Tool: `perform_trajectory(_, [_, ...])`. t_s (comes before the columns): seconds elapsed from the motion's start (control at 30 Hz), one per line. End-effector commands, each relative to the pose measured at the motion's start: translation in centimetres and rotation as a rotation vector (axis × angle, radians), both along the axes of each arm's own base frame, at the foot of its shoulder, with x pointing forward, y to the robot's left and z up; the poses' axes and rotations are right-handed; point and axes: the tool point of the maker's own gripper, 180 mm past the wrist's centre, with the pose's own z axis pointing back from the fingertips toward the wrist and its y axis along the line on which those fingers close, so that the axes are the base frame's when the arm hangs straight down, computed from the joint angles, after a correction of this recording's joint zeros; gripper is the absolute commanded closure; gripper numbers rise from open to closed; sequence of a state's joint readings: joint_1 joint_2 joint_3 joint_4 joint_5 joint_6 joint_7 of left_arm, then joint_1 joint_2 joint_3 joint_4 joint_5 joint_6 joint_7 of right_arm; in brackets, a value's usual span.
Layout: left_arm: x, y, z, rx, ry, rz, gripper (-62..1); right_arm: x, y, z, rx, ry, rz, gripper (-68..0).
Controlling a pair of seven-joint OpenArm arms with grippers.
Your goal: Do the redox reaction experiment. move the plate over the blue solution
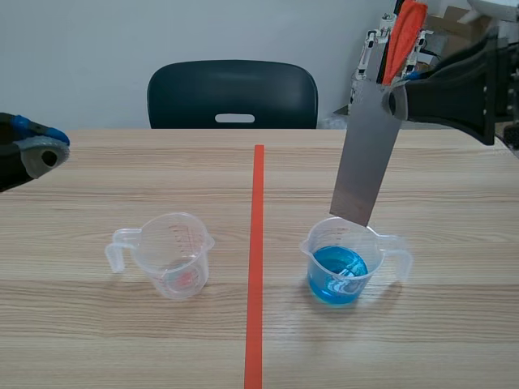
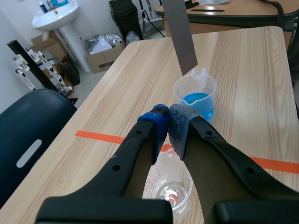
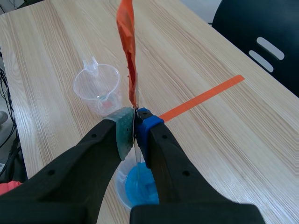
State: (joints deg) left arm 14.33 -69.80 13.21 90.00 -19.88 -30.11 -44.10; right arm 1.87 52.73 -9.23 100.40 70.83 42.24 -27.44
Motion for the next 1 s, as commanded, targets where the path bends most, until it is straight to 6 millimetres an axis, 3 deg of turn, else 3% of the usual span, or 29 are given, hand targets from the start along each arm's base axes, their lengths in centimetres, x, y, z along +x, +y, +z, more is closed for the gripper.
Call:
perform_trajectory(0.0, [0.2, -0.4, 0.3, -0.018, -0.016, -0.011, -3.5, -0.1, -0.1, 1.0, 0.018, -0.025, 0.003, -0.6])
perform_trajectory(0.33, [1.1, -4.0, -2.9, 0.022, 0.048, -0.048, -3.5, -0.1, -1.2, 0.4, -0.011, -0.033, -0.034, -0.6])
perform_trajectory(0.67, [1.9, -8.9, -3.9, 0.041, 0.053, -0.131, -2.6, 0.3, -2.3, 1.0, -0.006, -0.094, -0.077, -0.6])
perform_trajectory(0.97, [4.7, -10.3, -5.5, 0.007, 0.132, -0.083, -2.6, -0.3, -1.5, 1.3, -0.005, -0.105, -0.049, -0.6])
